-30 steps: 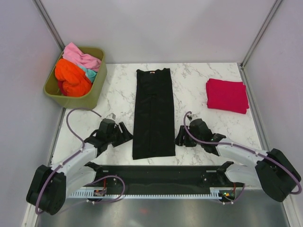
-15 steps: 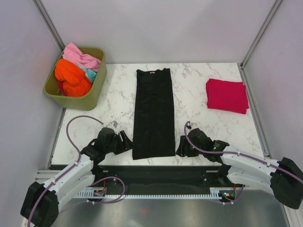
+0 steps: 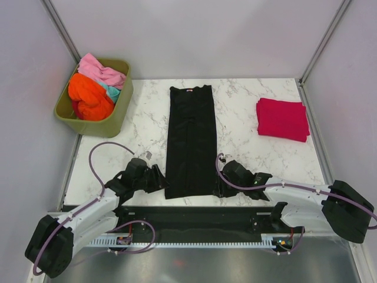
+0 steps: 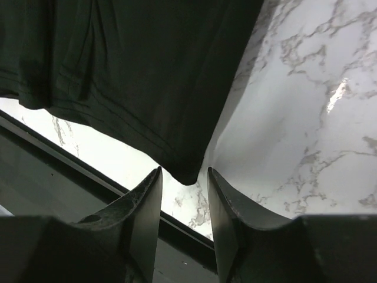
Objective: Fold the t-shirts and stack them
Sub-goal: Fold the tshirt
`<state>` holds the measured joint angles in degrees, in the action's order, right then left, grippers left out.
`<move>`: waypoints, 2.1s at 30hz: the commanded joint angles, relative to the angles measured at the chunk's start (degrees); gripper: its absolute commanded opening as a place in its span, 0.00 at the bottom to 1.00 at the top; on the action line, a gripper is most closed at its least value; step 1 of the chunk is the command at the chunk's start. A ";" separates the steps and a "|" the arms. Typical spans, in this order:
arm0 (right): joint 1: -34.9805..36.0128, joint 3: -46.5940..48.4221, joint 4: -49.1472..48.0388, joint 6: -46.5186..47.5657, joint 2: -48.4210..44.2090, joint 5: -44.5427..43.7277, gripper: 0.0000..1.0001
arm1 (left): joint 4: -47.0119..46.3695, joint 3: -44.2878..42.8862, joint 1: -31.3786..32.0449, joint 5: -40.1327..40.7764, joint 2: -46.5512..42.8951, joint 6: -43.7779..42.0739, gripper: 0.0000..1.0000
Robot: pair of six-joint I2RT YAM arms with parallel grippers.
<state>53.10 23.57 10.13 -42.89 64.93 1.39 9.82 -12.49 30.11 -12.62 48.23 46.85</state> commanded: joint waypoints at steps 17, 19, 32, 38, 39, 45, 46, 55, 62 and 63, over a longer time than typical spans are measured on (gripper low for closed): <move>1.39 1.65 -1.52 3.08 -0.32 1.51 0.08 | 10.39 -2.10 7.33 6.20 -2.96 3.69 0.46; 1.39 1.56 -1.69 3.26 -0.33 1.86 0.08 | 11.53 -2.19 7.95 6.21 -3.31 3.95 0.41; 1.39 1.65 -1.87 3.34 -1.38 1.17 0.03 | 8.11 -3.24 8.30 3.66 -2.26 2.90 0.02; 1.30 5.51 1.72 4.48 -2.79 -4.46 0.00 | 6.18 -6.57 8.21 2.34 -0.08 2.46 0.02; 1.04 6.22 2.34 4.57 -2.61 -4.99 0.00 | 6.17 -7.36 8.13 1.99 0.55 2.20 0.02; -1.15 11.14 4.55 5.54 -0.25 -8.07 0.00 | 6.78 -15.26 7.42 2.33 6.43 0.70 0.02; -1.77 11.75 4.81 5.71 0.11 -8.15 0.00 | 6.87 -16.24 7.07 2.43 7.14 0.61 0.02; -8.89 22.73 8.41 8.53 7.14 -6.92 0.00 | 7.58 -25.91 0.92 1.29 14.78 -1.76 0.02; -13.80 30.38 9.38 9.93 15.30 -6.49 0.00 | 7.40 -32.76 -5.92 -0.29 21.37 -3.87 0.02; -14.34 31.26 9.47 10.11 16.28 -6.49 0.00 | 7.31 -34.25 -6.63 -0.30 22.51 -4.13 0.02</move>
<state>40.12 50.92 18.85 -34.30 78.70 -4.80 18.09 -42.59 25.43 -11.14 68.66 45.87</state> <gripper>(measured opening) 0.008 0.027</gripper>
